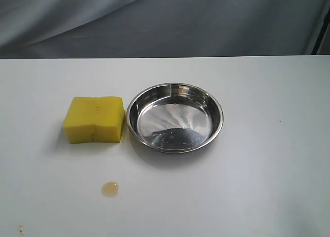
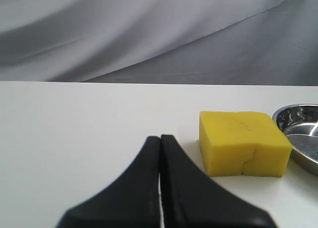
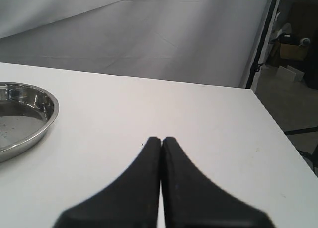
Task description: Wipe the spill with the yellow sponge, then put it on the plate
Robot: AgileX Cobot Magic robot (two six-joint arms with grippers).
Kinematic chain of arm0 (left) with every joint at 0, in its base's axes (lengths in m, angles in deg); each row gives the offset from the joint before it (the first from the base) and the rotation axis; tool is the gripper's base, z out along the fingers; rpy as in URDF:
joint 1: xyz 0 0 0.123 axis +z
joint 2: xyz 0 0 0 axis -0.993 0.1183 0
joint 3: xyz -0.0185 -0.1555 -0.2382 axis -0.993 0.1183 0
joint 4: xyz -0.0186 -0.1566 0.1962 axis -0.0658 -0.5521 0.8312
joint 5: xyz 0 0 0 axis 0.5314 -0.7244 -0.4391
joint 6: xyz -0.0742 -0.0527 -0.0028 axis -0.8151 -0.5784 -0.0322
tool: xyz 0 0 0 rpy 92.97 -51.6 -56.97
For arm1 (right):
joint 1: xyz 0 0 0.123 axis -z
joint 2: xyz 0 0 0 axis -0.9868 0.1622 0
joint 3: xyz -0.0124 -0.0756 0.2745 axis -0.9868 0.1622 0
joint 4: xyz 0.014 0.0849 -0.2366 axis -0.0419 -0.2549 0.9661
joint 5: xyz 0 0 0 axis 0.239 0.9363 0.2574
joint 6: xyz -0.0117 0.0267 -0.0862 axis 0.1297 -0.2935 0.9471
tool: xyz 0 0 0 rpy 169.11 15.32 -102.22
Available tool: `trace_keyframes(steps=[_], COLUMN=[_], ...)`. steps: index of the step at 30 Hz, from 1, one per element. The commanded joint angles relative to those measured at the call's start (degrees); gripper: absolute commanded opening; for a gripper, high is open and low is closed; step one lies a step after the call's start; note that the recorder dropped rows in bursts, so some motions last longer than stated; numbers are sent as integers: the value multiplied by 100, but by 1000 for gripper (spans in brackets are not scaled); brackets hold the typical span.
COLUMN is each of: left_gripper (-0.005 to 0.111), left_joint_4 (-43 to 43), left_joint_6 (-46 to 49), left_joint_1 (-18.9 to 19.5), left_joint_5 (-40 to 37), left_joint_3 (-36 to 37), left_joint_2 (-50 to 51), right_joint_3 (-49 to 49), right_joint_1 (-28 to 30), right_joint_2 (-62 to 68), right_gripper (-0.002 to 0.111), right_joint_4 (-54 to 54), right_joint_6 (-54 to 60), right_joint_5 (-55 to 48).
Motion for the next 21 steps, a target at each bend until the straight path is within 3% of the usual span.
trace_keyframes(steps=[1,4,6,15,17,21], left_gripper=[1,1,1,1,1,1], left_joint_4=[-6,110,256,-12,-209,-1115], left_joint_6=[-26,-28,-28,-272,-272,220], left_joint_1=[-34,-34,-34,-34,-34,-34], left_joint_5=[59,153,751,6161,6172,4791], left_joint_3=[-41,-41,-41,-41,-259,-1179], left_joint_2=[-15,-15,-15,-15,-15,241], right_joint_3=[17,17,17,17,17,17], right_joint_1=[-15,-15,-15,-15,-15,-15], right_joint_2=[20,20,20,20,20,20], right_gripper=[0,0,0,0,0,0], right_joint_4=[-42,-42,-42,-42,-42,-42], right_joint_6=[-12,-12,-12,-12,-12,-12], right_joint_5=[44,44,44,44,44,44])
